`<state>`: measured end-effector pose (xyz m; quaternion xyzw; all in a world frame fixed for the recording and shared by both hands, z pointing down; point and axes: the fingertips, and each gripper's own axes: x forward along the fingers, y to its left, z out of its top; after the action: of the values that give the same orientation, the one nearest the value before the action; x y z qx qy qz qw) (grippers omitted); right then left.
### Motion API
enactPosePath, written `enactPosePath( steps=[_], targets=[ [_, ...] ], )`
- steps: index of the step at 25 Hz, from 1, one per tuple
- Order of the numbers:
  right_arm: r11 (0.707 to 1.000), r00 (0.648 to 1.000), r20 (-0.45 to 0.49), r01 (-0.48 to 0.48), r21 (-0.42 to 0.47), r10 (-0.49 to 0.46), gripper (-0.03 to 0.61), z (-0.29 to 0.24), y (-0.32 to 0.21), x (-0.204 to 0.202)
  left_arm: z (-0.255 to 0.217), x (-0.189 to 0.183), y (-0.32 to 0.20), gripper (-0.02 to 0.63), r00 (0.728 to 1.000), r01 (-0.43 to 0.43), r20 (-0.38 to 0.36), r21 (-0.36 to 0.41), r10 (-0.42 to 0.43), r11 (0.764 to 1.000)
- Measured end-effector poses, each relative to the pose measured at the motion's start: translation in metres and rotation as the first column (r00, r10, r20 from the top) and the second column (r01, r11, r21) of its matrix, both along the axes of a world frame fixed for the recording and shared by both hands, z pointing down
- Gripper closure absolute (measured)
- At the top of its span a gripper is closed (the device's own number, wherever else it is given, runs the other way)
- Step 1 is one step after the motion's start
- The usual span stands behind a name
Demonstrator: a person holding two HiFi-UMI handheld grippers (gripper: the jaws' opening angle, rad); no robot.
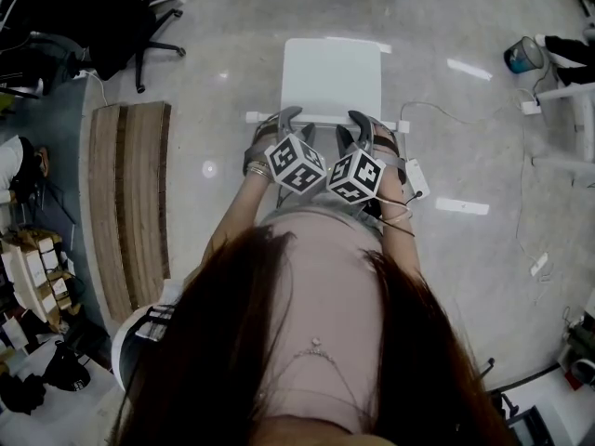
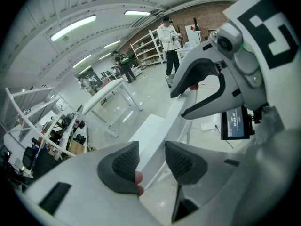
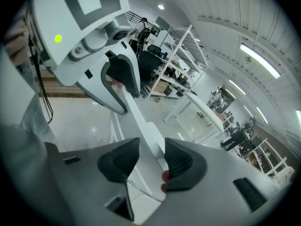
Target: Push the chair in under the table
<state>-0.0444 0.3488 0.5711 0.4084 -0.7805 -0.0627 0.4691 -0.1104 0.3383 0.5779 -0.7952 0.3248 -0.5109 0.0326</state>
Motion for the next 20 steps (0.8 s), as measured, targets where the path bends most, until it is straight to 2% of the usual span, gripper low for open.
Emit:
enactPosePath(
  steps=[12, 20],
  targets=[
    [0.999, 0.999, 0.010, 0.051, -0.018, -0.051, 0.411, -0.001, -0.039, 0.018, -0.001, 0.018, -0.038, 0.436, 1.000, 0.018, -0.014, 0.018, -0.018, 1.000],
    [0.996, 0.997, 0.003, 0.082, -0.026, -0.082, 0.411, -0.003, -0.051, 0.016, -0.003, 0.016, -0.049, 0.436, 0.999, 0.025, -0.020, 0.009, -0.024, 1.000]
  ],
)
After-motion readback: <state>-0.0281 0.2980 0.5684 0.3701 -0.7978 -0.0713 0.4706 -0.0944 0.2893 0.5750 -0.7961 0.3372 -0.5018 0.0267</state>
